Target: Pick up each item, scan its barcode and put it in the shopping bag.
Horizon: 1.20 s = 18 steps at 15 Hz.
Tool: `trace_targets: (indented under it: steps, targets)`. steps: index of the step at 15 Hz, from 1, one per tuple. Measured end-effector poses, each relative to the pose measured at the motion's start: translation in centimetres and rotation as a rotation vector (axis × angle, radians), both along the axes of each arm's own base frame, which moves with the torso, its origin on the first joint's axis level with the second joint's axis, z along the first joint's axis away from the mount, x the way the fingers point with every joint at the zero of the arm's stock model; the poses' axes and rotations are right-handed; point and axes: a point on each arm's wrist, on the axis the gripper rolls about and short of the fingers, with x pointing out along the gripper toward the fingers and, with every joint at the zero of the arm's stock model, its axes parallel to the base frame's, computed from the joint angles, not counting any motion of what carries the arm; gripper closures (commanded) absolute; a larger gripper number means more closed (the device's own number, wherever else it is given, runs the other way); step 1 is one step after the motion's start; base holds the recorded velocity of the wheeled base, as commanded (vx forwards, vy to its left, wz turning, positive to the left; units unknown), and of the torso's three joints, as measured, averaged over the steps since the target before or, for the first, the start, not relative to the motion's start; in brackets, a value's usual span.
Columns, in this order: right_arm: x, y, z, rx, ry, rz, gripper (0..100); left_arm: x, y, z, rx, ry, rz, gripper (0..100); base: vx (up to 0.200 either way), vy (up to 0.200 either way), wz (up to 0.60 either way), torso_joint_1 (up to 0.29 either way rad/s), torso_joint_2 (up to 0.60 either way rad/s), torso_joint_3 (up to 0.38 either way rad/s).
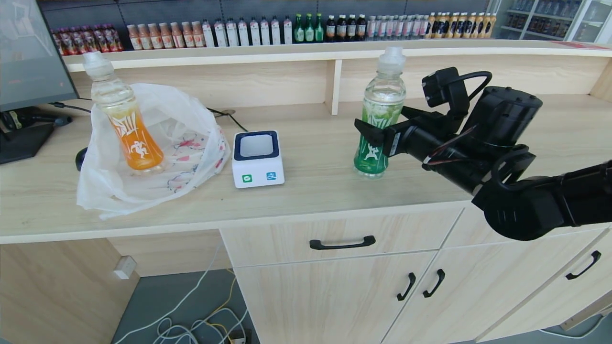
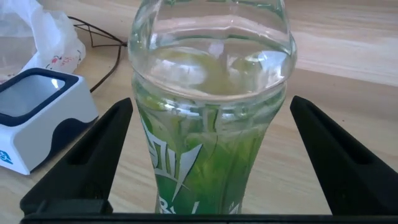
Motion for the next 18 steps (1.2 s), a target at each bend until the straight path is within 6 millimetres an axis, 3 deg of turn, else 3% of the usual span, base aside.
trace_targets:
  steps: [13,14,18]
  targets:
    - [1.8,0.9,0.5,0.004,-0.020,0.021,0,0.0,0.0,0.0,0.000,0.000,-0.001,0,0.000,0.000,0.00,0.000,0.00,0.000]
    - [1.9,0.9,0.4,0.003,-0.020,0.022,100,0.0,0.0,0.0,0.000,0.000,-0.001,0,0.000,0.000,0.00,0.000,0.00,0.000]
    - [1.9,1.0,0.4,0.002,-0.015,0.025,100,0.0,0.0,0.0,0.000,0.000,0.000,0,0.000,0.000,0.00,0.000,0.00,0.000]
